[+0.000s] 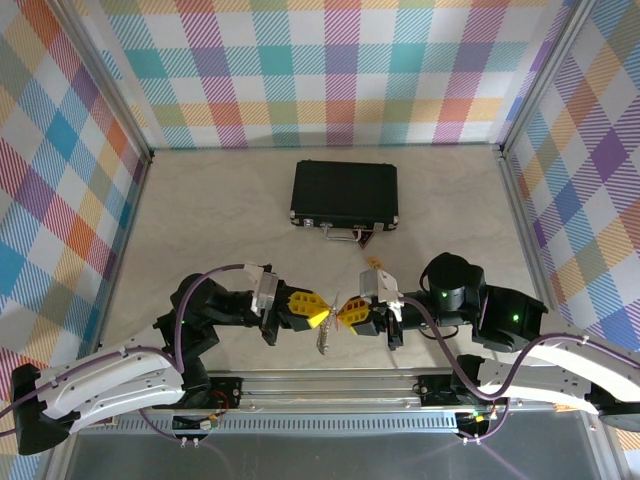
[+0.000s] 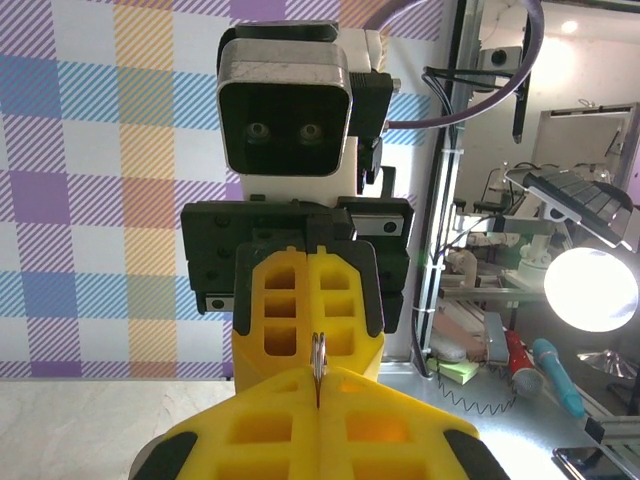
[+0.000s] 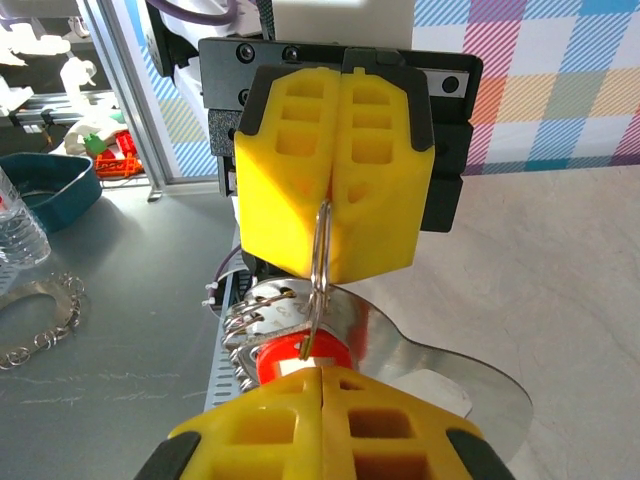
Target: Put the keys on the keyring
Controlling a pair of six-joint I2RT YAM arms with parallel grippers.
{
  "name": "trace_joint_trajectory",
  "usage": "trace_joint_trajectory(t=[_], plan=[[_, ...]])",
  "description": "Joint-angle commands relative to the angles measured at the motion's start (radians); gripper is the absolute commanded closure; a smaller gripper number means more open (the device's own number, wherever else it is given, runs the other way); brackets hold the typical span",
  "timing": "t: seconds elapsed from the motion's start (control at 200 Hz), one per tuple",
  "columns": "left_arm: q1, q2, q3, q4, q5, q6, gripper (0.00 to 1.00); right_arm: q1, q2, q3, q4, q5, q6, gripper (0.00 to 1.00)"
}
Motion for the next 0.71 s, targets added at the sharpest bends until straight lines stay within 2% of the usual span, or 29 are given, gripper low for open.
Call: trace_joint_trajectory(t=[0.0, 0.12, 0.225, 0.49, 0.7], plan=[[-0.001, -0.026, -0.006, 0.056, 0.010, -0.015, 1.00, 0.009, 0.003, 0.001, 0.040, -0.028, 0.003, 0.94], [0.000, -0.040, -0.006, 0.039, 0.010, -0.006, 1.00, 0.009, -0.019, -0.002, 0.029, -0.015, 0.006, 0.77], [-0.002, -0.044, -0.004, 0.027, 0.013, -0.001, 1.00, 0.009, -0.045, -0.006, 0.031, -0.017, 0.006, 0.69], [-0.003, -0.035, 0.001, 0.027, 0.027, -0.008, 1.00, 0.009, -0.068, -0.024, 0.113, -0.060, 0.053, 0.56], [-0.002, -0.034, 0.003, 0.026, 0.034, -0.013, 1.00, 0.009, -0.054, -0.035, 0.170, -0.079, 0.078, 0.54]])
